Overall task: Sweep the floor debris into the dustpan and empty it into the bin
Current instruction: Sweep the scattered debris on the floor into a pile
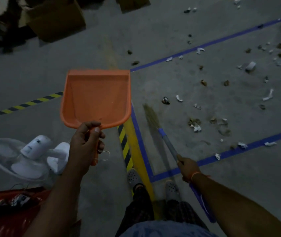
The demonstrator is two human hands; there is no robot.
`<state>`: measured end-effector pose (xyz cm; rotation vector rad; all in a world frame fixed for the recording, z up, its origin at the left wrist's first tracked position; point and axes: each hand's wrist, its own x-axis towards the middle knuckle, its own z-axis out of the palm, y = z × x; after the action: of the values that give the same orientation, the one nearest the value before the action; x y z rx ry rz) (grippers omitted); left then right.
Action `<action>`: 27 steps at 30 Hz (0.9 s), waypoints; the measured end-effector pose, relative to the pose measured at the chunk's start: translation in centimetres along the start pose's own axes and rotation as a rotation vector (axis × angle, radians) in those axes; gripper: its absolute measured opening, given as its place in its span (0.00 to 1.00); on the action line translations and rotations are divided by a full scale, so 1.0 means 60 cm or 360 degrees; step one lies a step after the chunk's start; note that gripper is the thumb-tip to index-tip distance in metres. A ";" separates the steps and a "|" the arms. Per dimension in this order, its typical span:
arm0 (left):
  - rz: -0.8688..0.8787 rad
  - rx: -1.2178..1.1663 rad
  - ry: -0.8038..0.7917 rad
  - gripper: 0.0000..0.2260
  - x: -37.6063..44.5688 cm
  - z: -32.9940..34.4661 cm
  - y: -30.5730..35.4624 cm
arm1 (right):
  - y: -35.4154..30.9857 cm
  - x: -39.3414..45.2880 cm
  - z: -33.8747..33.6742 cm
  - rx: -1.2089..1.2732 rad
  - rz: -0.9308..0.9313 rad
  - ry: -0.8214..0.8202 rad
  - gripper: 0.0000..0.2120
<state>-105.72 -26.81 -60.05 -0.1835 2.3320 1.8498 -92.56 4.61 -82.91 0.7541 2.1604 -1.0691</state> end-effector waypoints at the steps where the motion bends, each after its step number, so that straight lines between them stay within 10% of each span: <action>1: -0.0010 -0.0008 0.0029 0.05 0.005 -0.022 -0.005 | -0.032 0.011 0.016 -0.0041 -0.0026 -0.0047 0.21; 8: -0.0094 0.0079 0.0136 0.07 0.060 -0.178 -0.027 | -0.195 0.124 0.094 -0.0137 0.0039 -0.0180 0.21; 20: -0.0108 -0.0068 0.0249 0.07 0.225 -0.315 -0.016 | -0.398 0.216 0.069 0.0109 0.0220 0.0468 0.14; 27: -0.0081 -0.0039 0.0274 0.07 0.368 -0.346 0.006 | -0.573 0.336 0.161 0.0149 -0.0067 0.0088 0.14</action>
<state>-128.42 -46.86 -59.52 -0.4174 2.3902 1.9086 -127.56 -16.61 -85.57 0.7921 2.1942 -1.1910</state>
